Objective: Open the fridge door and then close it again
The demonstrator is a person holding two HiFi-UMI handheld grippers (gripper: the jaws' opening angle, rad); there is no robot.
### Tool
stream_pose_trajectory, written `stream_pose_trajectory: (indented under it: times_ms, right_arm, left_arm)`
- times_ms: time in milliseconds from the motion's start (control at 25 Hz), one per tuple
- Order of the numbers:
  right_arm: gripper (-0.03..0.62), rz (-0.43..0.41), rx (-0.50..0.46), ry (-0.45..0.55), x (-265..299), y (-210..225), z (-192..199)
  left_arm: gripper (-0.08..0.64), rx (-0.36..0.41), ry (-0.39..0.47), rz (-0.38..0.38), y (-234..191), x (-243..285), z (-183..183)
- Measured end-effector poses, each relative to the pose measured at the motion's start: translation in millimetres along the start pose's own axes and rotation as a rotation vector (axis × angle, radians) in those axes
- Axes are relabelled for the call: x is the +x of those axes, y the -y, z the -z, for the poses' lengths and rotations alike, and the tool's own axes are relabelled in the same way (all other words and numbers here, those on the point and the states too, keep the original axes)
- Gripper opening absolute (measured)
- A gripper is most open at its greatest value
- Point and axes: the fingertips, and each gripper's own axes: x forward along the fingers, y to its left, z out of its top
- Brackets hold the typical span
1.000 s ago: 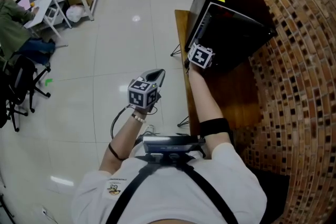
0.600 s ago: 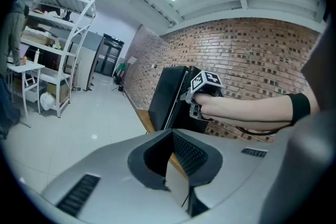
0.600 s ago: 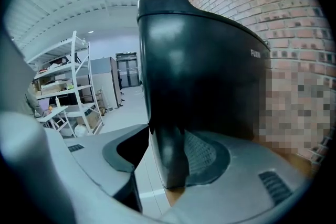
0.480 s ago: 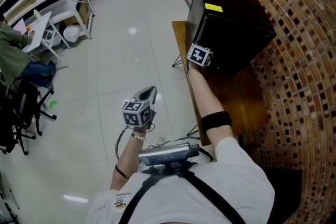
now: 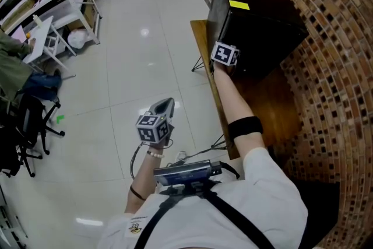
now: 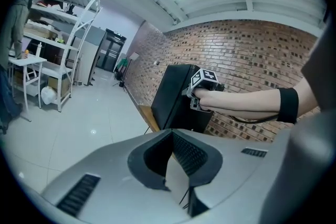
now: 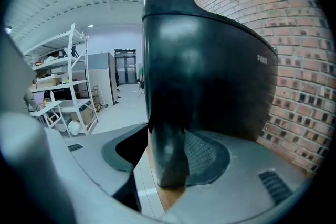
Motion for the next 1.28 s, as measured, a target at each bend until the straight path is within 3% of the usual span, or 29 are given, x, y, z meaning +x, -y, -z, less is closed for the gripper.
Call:
stream_pose_trajectory:
  times_ms: [240, 320, 360, 400, 520, 760, 920, 1080, 1280]
  right_arm:
    - [0.196, -0.067, -0.004, -0.034, -21.2, 4.3, 17.6]
    - [0.109, -0.131, -0.012, -0.008, -37.1, 2.7, 26.2]
    - [0.106, -0.167, -0.021, 0.011, -47.4, 1.2, 31.3]
    - [0.048, -0.197, -0.03, 0.025, -59.7, 0.5, 38.0]
    - [0.002, -0.251, -0.026, 0.024, -102.9, 7.6, 67.5]
    - [0.002, -0.347, 0.013, 0.006, -191.9, 54.2, 123.7]
    - [0.002, -0.345, 0.08, 0.02, -240.9, 112.4, 152.8]
    - [0.002, -0.326, 0.13, 0.062, -278.0, 168.3, 159.5]
    - [0.002, -0.346, 0.075, 0.09, -302.1, 209.1, 157.5]
  left_arm:
    - [0.002, 0.025, -0.008, 0.041, 14.1, 3.4, 0.1]
    - [0.002, 0.041, -0.018, 0.063, 21.4, 8.2, 0.2]
    - [0.002, 0.05, -0.021, 0.074, 25.9, 10.2, 0.0]
    - [0.002, 0.058, -0.023, 0.084, 30.5, 11.9, -0.4]
    - [0.002, 0.075, -0.019, 0.112, 44.8, 16.6, -2.1]
    - [0.002, 0.125, -0.025, 0.165, 97.5, 39.6, 7.2]
    - [0.002, 0.148, -0.023, 0.189, 145.7, 53.0, 16.2]
    - [0.002, 0.16, -0.021, 0.199, 192.4, 64.4, 28.1]
    - [0.002, 0.174, -0.02, 0.198, 238.6, 76.3, 45.3]
